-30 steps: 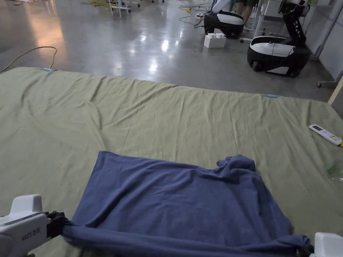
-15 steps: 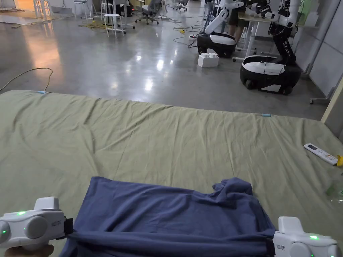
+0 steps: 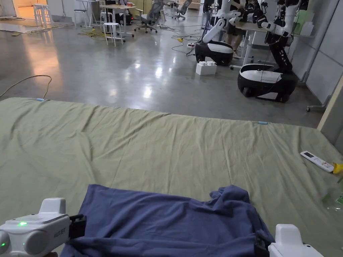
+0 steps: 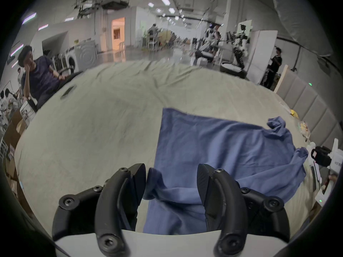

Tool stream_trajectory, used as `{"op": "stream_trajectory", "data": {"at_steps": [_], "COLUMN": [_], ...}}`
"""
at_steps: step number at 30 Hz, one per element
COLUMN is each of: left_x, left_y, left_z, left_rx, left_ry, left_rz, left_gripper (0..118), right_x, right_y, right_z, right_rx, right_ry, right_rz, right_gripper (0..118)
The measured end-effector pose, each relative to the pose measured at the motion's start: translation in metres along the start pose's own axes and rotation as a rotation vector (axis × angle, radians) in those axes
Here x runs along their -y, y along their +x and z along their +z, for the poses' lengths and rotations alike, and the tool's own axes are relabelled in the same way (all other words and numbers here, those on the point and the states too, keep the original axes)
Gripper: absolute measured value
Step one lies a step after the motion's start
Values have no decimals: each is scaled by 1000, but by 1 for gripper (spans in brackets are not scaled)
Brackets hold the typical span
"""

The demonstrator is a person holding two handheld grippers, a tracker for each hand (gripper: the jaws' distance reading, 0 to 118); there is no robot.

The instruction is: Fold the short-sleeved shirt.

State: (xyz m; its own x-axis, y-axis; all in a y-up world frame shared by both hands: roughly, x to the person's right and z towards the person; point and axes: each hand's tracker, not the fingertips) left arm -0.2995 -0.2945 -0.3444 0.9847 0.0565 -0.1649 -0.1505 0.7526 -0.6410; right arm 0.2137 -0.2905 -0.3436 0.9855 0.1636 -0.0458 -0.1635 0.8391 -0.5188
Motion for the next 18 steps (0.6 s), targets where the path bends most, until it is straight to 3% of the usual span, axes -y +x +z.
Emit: {"op": "stream_trajectory", "data": {"at_steps": [9,11,12,13,15,16,18], "left_x": [14,22,24,28,31,34,38], "left_y": [39,47,52,56,58,59,62], "left_z": [106,123,132,141,152,158,165], "left_rx": [8,-9,-18,-29,-17,-10,-1], "left_ry": [380,444,469,472,465,468,477], "left_rz": [9,-35,-56,-74,-73,-71,-76], "left_gripper": [57,43,26,13,10,5,4], "right_x": [-15,-16,-18,-18,-17,-15,-16], "right_y": [-32,-38,-41,-43,-45,-46,-50], "right_z": [90,109,118,124,136,140,149], "right_rx": [24,24,33,39,31,29,53], "right_ry": [349,411,439,442,462,468,521], "right_rz": [-103,-137,-121,-129,-139,-143,-93], "right_gripper": [62,39,22,13,12,6,6]}}
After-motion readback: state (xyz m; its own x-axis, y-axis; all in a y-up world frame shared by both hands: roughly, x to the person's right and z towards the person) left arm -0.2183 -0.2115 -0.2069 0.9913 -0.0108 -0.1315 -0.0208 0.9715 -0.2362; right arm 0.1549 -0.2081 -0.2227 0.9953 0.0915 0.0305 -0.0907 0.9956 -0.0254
